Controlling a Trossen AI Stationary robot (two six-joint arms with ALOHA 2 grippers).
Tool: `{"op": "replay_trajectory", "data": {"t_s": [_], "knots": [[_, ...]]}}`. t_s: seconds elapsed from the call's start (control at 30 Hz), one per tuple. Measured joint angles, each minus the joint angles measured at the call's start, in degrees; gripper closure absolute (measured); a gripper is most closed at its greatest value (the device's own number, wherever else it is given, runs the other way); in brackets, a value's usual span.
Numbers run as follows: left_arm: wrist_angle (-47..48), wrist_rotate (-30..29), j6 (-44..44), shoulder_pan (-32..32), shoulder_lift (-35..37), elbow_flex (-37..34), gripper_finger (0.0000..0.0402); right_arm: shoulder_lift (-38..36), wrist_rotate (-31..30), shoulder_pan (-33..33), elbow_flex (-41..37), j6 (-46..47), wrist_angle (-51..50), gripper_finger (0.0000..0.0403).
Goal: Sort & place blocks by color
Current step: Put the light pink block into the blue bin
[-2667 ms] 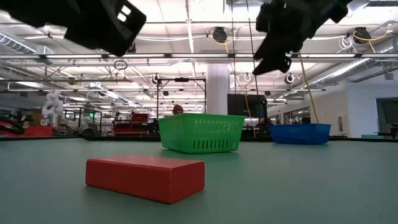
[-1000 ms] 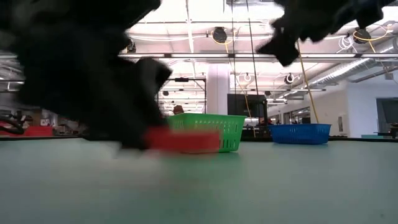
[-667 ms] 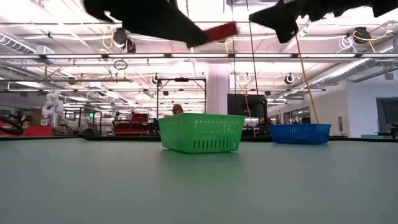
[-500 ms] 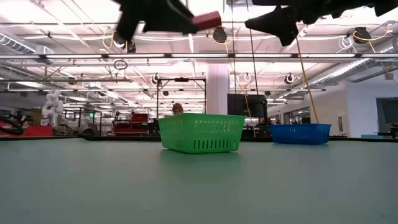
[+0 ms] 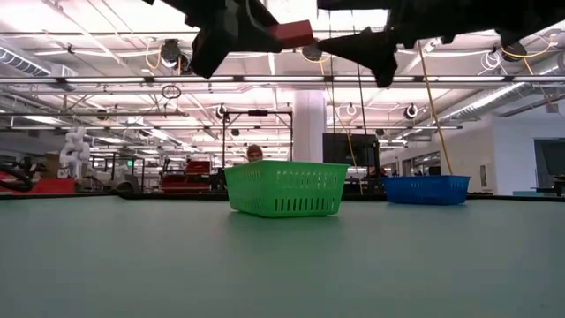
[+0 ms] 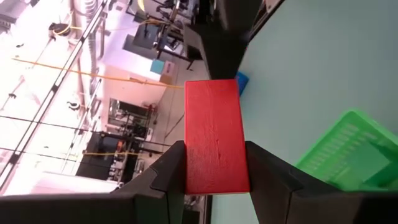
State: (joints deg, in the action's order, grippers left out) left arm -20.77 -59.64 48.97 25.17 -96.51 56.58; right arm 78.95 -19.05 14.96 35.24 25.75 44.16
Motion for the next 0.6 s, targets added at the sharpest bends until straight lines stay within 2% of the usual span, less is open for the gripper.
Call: {"op": "replay_trajectory", "data": {"t_s": [0.1, 0.2, 0.6], "knots": [[-0.21, -0.02, -0.16, 0.02, 0.04, 0.00, 0.0267, 2.75, -0.15, -0.98, 0.00, -2.02, 6.73, 0.0159], [-0.19, -0.01, -0.06, 0.45, 0.04, 0.00, 0.0267, 4.44, -0.17, -1.77, 0.00, -2.77, 9.31, 0.0169], [-0.49, 0.66, -0.20, 1.23, 0.04, 0.00, 0.0267, 4.66, 2.80, -2.61, 0.00, -0.72, 8.49, 0.0212]]}}
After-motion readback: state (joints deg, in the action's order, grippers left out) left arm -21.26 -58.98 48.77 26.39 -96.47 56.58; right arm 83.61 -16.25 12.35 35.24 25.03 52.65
